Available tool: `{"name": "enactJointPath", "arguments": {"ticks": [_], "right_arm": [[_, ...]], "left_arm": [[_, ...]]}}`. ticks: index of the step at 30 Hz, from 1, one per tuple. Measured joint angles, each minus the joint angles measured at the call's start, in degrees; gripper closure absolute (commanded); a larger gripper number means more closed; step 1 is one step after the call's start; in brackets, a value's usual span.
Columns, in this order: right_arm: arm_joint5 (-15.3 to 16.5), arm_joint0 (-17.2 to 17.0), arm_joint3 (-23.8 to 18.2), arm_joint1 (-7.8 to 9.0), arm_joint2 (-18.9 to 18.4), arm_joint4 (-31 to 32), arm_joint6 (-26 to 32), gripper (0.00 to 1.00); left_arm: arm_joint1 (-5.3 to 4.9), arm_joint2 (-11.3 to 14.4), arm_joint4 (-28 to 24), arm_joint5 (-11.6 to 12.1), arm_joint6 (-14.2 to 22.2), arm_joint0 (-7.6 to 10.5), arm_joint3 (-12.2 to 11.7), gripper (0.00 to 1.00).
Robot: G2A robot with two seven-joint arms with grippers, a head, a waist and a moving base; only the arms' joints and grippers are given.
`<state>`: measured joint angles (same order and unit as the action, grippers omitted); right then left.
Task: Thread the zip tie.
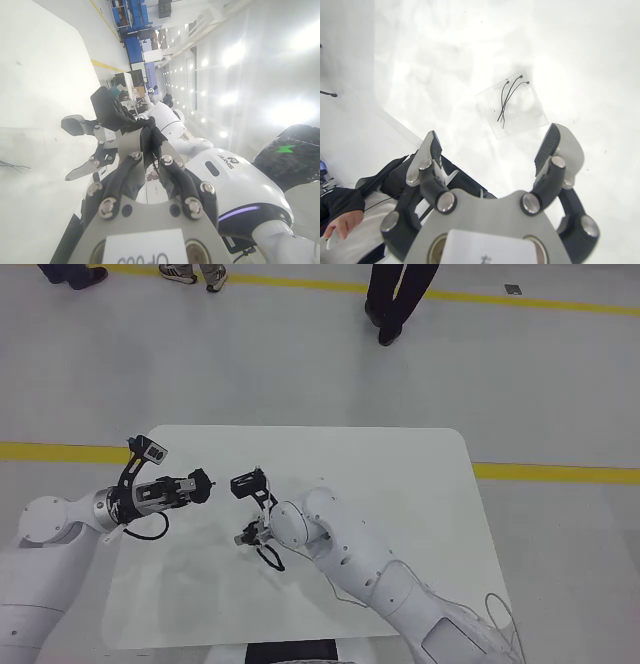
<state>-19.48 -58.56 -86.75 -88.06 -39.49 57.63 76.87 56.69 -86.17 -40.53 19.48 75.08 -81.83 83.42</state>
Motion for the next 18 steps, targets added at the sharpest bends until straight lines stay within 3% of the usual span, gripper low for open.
{"name": "enactJointPath", "arguments": {"ticks": [8,18], "right_arm": [[0.0,-1.5,4.1,-5.79,-2.6,7.6,2.6,0.00],[0.7,-2.4,4.3,-6.03,-2.6,8.4,1.0,0.00]], "left_arm": [[0.00,0.0,0.0,0.0,0.0,0.00,0.0,1.00],[0.00,0.0,0.0,0.0,0.0,0.00,0.0,1.00]]}}
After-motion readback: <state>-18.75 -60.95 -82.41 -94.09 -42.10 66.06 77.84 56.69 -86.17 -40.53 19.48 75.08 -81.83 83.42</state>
